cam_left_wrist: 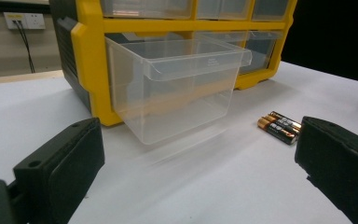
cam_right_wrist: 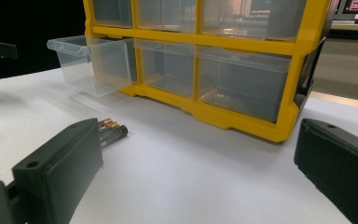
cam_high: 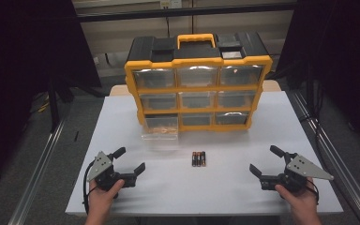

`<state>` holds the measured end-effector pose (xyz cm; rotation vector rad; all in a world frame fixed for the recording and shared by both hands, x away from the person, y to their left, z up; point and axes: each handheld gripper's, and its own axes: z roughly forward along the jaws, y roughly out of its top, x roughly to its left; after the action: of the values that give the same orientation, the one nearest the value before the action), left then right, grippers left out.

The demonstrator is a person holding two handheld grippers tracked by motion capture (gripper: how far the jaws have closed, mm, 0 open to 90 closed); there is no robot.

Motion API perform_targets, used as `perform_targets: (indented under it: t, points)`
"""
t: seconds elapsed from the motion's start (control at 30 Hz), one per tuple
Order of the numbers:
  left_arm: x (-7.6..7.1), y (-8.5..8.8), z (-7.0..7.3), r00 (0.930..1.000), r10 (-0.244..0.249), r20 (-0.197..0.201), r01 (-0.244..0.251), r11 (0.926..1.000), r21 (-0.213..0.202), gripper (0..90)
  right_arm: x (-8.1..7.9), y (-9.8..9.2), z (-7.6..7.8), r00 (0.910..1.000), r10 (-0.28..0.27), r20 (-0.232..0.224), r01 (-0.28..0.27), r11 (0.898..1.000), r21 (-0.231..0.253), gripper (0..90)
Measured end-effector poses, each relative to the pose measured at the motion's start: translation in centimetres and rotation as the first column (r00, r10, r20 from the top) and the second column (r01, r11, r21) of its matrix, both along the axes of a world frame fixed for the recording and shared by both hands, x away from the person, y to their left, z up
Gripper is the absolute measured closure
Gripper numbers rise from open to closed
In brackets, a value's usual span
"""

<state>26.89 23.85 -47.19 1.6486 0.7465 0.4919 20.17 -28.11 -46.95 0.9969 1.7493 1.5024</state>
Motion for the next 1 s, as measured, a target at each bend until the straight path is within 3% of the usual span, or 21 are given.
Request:
perform_targets:
  t: [0.2,0.27,0.3,0.33,0.37,0.43,0.53,0.57,0.63,0.77,0.8,1.0]
  points:
    - [0.1,-0.8,0.2,0.9996,-0.027,-0.003,0.027,0.9995,0.018,1.2,-0.1,0.0,0.0,1.0,0.003,0.0,-0.003,1.0,0.002,0.7]
    - [0.2,-1.3,0.2,0.9999,-0.008,-0.011,0.008,0.9999,0.01,1.2,-0.1,0.0,0.1,1.0,0.004,-0.001,-0.004,1.0,0.002,0.7]
    - [0.3,-1.4,0.3,0.9999,-0.011,-0.002,0.011,0.9993,0.034,1.2,-0.1,0.0,0.1,1.0,0.004,-0.002,-0.004,1.0,0.0,0.7]
    - [0.4,-1.7,0.3,0.9999,-0.012,-0.011,0.012,0.9998,0.015,1.2,-0.2,-0.1,0.1,1.0,0.001,-0.002,-0.001,1.0,0.001,0.7]
    - [0.5,-1.7,0.4,0.9998,-0.017,-0.005,0.017,0.9991,0.039,1.2,-0.2,-0.1,0.1,1.0,0.001,-0.002,-0.001,1.0,0.001,0.7]
    - [0.5,-2.3,0.5,0.9995,-0.03,-0.011,0.03,0.9992,0.028,1.2,-0.2,-0.2,0.1,1.0,0.004,-0.003,-0.004,1.0,0.006,0.7]
    - [0.6,-2.9,0.8,0.9983,-0.056,-0.015,0.057,0.9966,0.06,1.2,-0.2,-0.2,0.1,1.0,-0.001,-0.002,0.001,1.0,0.009,0.7]
    - [0.6,-3.6,0.8,0.9984,-0.052,-0.022,0.053,0.9981,0.034,1.2,-0.2,-0.2,0.1,1.0,-0.001,0.0,0.001,1.0,0.009,0.7]
    - [0.7,-3.7,0.9,0.9968,-0.078,-0.019,0.079,0.9953,0.056,1.2,-0.2,-0.2,0.1,1.0,0.002,0.0,-0.002,1.0,0.006,0.7]
    - [0.8,-4.6,0.9,0.9969,-0.075,-0.026,0.076,0.9959,0.05,1.2,-0.2,-0.2,0.1,1.0,0.0,0.004,0.0,1.0,0.005,0.7]
    - [0.8,-4.9,0.8,0.9969,-0.074,-0.026,0.075,0.9967,0.031,1.2,-0.2,-0.2,0.1,1.0,0.001,0.002,-0.001,1.0,0.003,0.7]
    - [1.0,-6.0,0.8,0.9934,-0.109,-0.037,0.11,0.9931,0.041,1.2,-0.2,-0.2,0.1,1.0,0.007,-0.001,-0.007,1.0,0.002,0.7]
